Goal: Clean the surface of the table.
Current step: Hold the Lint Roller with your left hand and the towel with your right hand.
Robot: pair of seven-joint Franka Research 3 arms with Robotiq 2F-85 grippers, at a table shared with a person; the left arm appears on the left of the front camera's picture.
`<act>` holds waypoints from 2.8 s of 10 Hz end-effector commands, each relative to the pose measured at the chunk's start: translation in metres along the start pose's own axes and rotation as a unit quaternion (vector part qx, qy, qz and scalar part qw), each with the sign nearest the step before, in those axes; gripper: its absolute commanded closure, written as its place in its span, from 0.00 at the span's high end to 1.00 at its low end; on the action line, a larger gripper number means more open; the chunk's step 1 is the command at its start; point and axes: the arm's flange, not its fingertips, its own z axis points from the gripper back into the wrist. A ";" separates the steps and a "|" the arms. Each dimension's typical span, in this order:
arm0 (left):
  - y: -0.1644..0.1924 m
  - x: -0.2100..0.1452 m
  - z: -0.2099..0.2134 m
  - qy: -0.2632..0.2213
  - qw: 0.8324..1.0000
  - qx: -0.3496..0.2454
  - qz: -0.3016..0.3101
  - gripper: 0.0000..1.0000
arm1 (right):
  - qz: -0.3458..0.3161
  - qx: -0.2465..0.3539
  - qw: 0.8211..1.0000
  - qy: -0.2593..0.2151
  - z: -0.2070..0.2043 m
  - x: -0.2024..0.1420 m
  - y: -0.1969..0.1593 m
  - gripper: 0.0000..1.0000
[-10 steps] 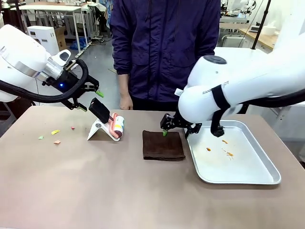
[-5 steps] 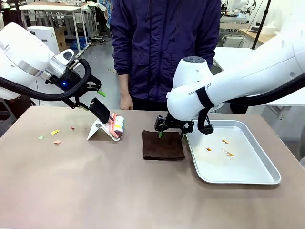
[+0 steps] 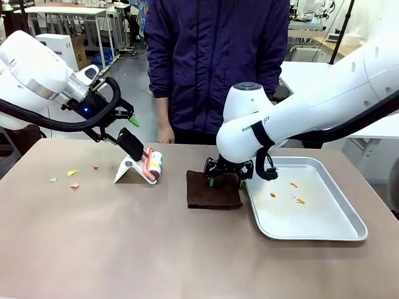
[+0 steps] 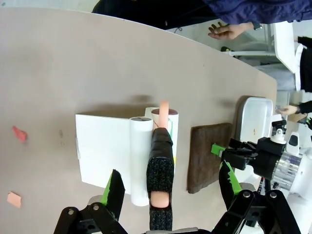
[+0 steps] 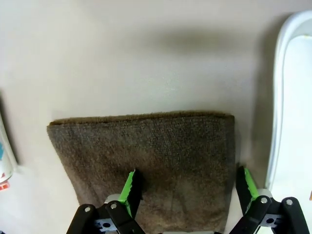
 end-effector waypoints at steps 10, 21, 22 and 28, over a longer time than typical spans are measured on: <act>-0.008 -0.001 -0.009 0.031 0.999 0.031 -0.010 0.00 | -0.009 0.002 1.000 0.001 -0.004 -0.001 0.007 0.00; -0.014 -0.021 0.018 0.014 0.995 -0.087 -0.056 0.00 | 0.025 0.203 0.979 0.000 0.052 -0.019 -0.046 0.00; -0.015 -0.029 0.029 0.020 0.990 -0.121 -0.070 0.00 | 0.043 0.274 0.961 0.015 0.064 -0.023 -0.059 0.00; 0.034 -0.076 0.130 0.043 0.961 -0.256 -0.094 0.00 | 0.045 0.582 0.804 0.112 0.135 -0.075 -0.126 0.00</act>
